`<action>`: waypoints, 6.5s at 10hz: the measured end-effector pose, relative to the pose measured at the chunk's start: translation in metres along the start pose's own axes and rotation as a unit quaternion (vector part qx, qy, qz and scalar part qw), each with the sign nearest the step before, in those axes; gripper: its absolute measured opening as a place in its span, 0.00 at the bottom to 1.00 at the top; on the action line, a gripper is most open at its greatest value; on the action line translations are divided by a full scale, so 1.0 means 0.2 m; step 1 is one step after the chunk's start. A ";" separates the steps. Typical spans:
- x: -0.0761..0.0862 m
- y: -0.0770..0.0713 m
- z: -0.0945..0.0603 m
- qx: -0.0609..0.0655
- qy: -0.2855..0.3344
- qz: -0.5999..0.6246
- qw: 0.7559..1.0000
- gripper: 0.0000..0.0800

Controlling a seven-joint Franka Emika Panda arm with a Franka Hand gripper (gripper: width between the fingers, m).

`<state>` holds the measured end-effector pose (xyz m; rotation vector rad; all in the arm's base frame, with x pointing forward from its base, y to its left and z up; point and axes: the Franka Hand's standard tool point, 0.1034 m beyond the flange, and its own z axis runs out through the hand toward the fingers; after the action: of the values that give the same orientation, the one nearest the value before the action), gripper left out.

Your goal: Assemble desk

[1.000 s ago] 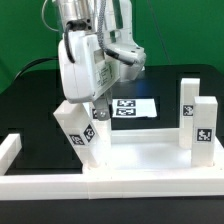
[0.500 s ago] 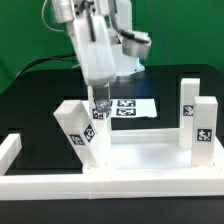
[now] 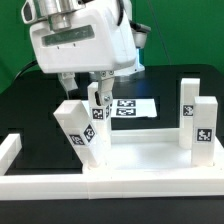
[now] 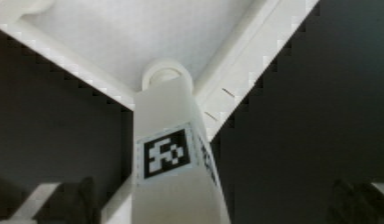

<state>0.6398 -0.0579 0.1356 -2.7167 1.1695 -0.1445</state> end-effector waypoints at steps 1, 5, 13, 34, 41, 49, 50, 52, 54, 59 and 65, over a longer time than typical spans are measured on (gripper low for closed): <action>0.00 0.01 0.00 -0.001 -0.004 -0.007 1.000 0.81; 0.10 0.07 0.04 -0.007 -0.005 -0.001 1.000 0.81; 0.06 0.07 0.09 -0.015 -0.007 0.116 0.993 0.37; -0.09 0.01 0.08 -0.029 -0.022 0.348 0.937 0.81; -0.06 -0.03 0.10 -0.069 -0.023 0.019 0.997 0.81; -0.05 0.00 0.10 -0.064 -0.011 0.319 0.946 0.36; -0.05 0.00 0.10 -0.057 -0.011 0.375 0.925 0.36; -0.04 0.00 0.11 -0.040 -0.005 0.490 0.871 0.36; -0.04 -0.01 0.11 -0.037 -0.003 0.513 0.858 0.36; -0.08 -0.05 0.12 -0.042 -0.001 0.252 0.967 0.79; -0.06 -0.05 0.10 -0.060 0.015 -0.046 0.997 0.81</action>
Offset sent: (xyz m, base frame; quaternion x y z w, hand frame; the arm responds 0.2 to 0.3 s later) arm 0.0156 -0.0116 -0.0060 0.0141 -0.0140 -0.0216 0.9996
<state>0.6416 -0.0398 0.1176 -2.8851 1.0937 -0.1320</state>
